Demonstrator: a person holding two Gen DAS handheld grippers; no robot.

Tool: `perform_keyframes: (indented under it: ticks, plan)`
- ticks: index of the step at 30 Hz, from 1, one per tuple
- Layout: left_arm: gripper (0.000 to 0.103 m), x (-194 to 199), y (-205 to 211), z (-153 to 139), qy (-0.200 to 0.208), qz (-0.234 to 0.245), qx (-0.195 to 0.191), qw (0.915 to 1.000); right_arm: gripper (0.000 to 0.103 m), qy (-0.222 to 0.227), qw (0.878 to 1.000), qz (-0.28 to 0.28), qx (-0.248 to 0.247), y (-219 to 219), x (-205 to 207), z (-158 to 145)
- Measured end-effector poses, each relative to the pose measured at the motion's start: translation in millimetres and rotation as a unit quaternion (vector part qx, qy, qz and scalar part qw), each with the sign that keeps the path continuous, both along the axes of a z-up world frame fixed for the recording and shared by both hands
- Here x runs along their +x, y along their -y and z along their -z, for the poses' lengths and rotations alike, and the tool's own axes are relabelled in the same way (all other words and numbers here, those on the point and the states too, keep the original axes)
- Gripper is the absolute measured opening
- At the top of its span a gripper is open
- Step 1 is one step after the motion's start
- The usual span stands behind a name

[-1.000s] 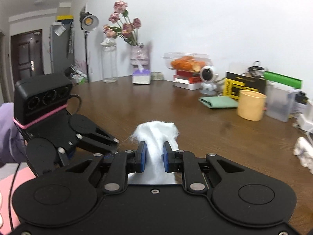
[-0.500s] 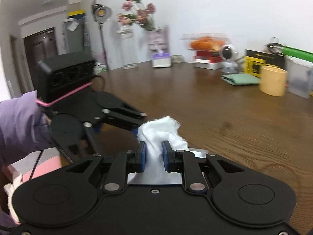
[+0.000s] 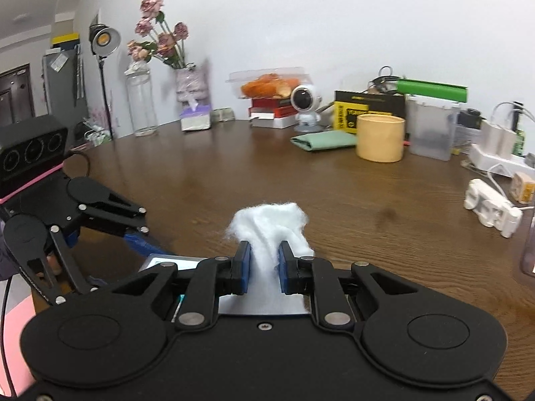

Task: Clean container
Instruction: 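Lift the tissue off the box lid with the right gripper, then wipe the tissue across the box lid with the right gripper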

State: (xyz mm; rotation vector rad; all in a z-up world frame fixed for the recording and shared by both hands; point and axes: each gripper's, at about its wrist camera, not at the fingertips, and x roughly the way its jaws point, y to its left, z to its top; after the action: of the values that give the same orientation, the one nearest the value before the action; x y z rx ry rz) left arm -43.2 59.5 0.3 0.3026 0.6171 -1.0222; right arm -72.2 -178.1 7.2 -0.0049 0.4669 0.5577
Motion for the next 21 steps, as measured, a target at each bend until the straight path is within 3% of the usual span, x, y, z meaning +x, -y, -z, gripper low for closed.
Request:
perform_keyframes:
  ticks: [4, 15, 21]
  plan:
    - [0.057, 0.1, -0.2, -0.2, 0.0, 0.0, 0.0, 1.0, 0.018, 0.004, 1.0, -0.003, 0.012, 2.9, -2.0, -3.6]
    - [0.057, -0.2, -0.3, -0.3, 0.0, 0.001, 0.0, 1.0, 0.019, -0.022, 0.991, -0.128, 0.019, -49.0, -10.4, 1.3]
    - [0.057, -0.3, -0.5, 0.1, 0.0, 0.001, 0.0, 1.0, 0.018, -0.028, 0.989, -0.142, 0.006, -37.4, -21.4, -3.0]
